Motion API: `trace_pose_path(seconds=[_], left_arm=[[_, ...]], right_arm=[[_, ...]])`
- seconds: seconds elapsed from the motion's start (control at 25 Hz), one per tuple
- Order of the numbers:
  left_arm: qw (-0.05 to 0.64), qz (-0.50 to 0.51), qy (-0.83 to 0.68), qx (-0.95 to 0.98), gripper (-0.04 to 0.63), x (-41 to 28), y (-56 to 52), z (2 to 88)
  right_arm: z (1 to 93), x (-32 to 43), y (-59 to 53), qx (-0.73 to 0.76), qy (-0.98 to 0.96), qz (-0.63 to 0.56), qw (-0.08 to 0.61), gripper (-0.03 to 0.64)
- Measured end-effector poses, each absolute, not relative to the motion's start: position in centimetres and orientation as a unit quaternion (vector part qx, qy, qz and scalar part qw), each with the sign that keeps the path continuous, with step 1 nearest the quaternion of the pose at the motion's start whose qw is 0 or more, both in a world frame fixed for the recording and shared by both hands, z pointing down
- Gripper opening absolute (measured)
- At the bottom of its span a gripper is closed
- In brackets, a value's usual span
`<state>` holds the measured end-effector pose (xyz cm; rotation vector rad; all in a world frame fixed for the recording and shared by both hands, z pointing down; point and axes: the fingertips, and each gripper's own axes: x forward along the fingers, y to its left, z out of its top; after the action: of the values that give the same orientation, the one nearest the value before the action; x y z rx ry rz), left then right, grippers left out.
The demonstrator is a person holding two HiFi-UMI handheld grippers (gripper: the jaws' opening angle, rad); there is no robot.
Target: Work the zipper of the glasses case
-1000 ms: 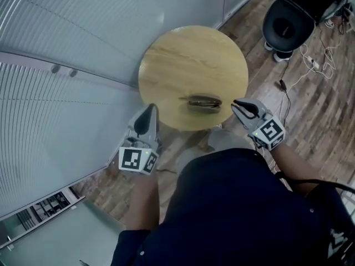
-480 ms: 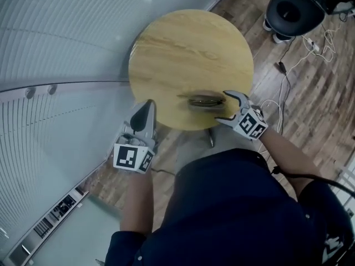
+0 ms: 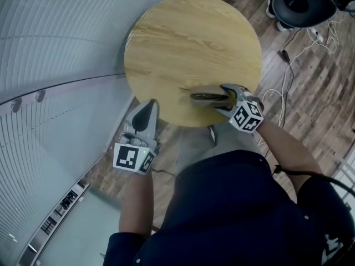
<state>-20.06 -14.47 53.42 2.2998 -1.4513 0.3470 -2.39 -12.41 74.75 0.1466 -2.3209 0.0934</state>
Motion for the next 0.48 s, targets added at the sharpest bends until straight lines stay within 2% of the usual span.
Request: trace_pose_path(seconds=[0.08,0.36,0.48], left_arm=[[0.197,0.122,-0.522,0.821,0.002,-20.3,-14.3,52.9],[0.198,0.126,-0.539,0.809,0.002,-21.7,-13.6,52.1],[0.207,0.137,-0.541,0.803,0.002,-22.1,-12.9,52.7]], right_arm=[[74.4,-2.3,-12.7,0.062,-0.914,0.038,0.399,0.308],[77.5,-3.6,-12.6,0.023,-0.888,0.051,0.456,0.333],[78.0,-4.8,-12.7,0.015,-0.891,0.058,0.450,0.333]])
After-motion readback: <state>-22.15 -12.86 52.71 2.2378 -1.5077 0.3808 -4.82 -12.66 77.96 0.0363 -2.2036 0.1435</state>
